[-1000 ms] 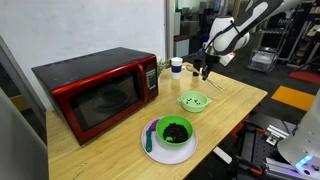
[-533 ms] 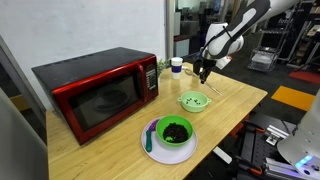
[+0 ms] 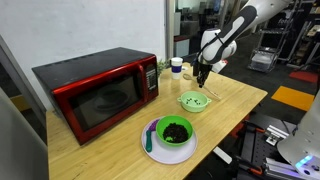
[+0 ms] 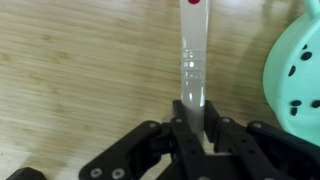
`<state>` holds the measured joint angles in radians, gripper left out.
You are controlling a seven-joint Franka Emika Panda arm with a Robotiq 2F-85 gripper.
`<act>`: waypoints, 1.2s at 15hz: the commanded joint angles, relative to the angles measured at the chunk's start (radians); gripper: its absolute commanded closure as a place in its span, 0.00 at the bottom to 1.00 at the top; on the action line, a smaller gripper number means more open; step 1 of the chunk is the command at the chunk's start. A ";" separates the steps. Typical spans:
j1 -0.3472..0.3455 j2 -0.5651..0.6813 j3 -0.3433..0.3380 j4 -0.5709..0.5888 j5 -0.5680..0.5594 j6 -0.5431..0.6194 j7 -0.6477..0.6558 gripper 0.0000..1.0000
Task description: Use the spoon to pick the objects in the green bowl and put them in the green pot
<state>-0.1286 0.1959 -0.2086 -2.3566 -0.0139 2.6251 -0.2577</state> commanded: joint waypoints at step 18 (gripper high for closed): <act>-0.064 0.098 0.071 0.088 -0.016 -0.076 -0.049 0.39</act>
<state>-0.1738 0.2966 -0.1581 -2.2823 -0.0157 2.5667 -0.2748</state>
